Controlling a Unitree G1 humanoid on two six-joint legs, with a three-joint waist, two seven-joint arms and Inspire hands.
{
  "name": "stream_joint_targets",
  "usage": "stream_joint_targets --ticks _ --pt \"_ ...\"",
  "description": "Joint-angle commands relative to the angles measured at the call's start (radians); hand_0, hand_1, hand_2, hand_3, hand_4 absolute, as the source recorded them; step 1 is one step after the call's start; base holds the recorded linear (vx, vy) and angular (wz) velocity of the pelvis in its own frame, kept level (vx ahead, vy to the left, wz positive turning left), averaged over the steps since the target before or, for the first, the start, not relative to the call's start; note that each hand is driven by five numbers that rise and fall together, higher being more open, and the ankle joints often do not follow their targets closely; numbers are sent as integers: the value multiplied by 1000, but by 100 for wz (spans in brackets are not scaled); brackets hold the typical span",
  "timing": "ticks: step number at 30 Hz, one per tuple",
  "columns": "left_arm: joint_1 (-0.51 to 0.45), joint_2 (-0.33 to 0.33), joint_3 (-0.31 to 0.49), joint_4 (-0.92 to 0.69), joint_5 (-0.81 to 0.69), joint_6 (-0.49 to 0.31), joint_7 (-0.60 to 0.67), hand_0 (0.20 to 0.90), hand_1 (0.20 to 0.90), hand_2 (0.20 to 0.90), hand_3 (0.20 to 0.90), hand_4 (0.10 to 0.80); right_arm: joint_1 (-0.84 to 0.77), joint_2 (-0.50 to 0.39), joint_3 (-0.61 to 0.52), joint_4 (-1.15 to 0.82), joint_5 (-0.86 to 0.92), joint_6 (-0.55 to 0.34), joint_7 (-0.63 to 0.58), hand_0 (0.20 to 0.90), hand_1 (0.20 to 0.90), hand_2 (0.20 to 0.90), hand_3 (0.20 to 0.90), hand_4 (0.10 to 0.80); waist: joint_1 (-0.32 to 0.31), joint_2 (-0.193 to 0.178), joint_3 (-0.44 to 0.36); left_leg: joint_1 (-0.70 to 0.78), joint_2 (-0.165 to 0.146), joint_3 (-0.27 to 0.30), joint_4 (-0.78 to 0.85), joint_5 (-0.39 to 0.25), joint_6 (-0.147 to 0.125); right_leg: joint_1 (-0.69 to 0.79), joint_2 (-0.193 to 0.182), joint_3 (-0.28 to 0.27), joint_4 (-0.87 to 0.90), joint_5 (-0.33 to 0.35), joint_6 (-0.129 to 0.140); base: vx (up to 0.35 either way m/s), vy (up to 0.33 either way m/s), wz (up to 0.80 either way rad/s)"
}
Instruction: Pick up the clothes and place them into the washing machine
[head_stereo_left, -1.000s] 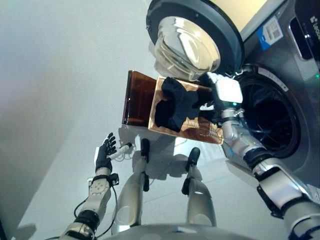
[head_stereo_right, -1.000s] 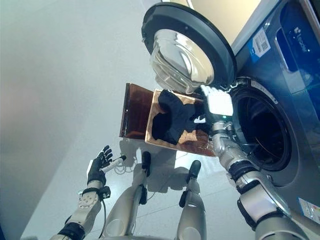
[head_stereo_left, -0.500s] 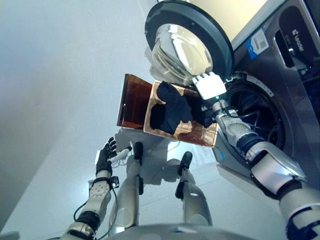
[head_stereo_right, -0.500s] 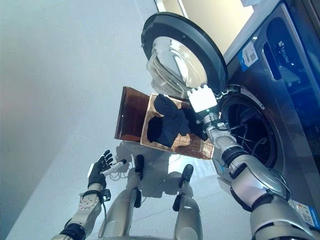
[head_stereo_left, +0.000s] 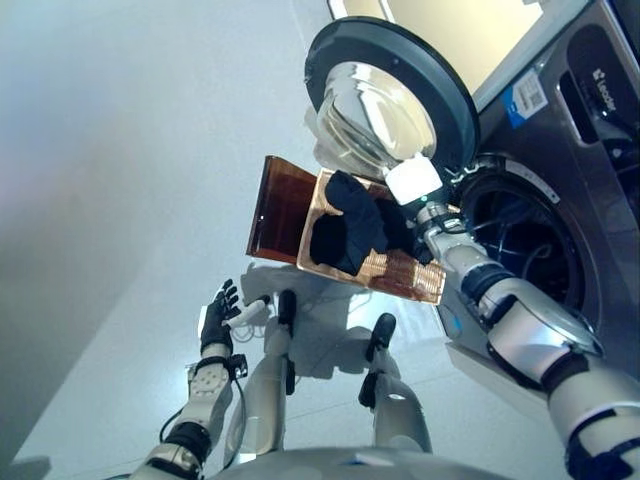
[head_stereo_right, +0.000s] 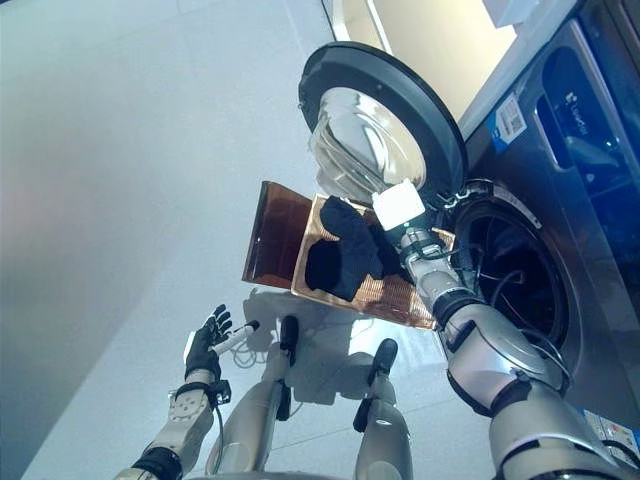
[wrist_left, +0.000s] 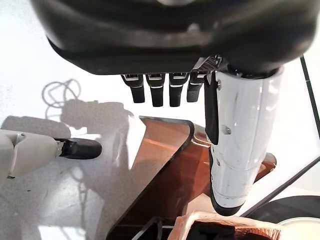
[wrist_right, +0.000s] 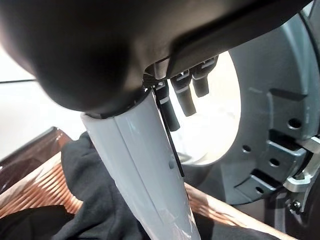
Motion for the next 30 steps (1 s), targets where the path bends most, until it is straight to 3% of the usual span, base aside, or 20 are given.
stream_joint_targets --ticks 1,23,30 --pt "-101 38 -21 32 26 -31 31 900 900 900 900 800 -80 191 45 -52 -11 -103 -44 900 900 900 900 800 81 -64 31 41 -39 21 -9 -49 -78 18 -66 -28 74 15 27 25 -3 5" --pt "-114 48 -2 162 77 -8 36 900 900 900 900 800 19 292 26 30 21 -120 -29 900 900 900 900 800 95 -104 -40 150 -53 -13 -9 -74 -68 172 -61 -82 59 -12 31 25 -17 13" --pt "-113 48 4 160 71 -15 37 900 900 900 900 800 45 267 22 48 6 -120 -28 900 900 900 900 800 95 -109 -45 146 -55 -20 -9 -74 -66 174 -58 -88 58 -15 30 0 -7 8"
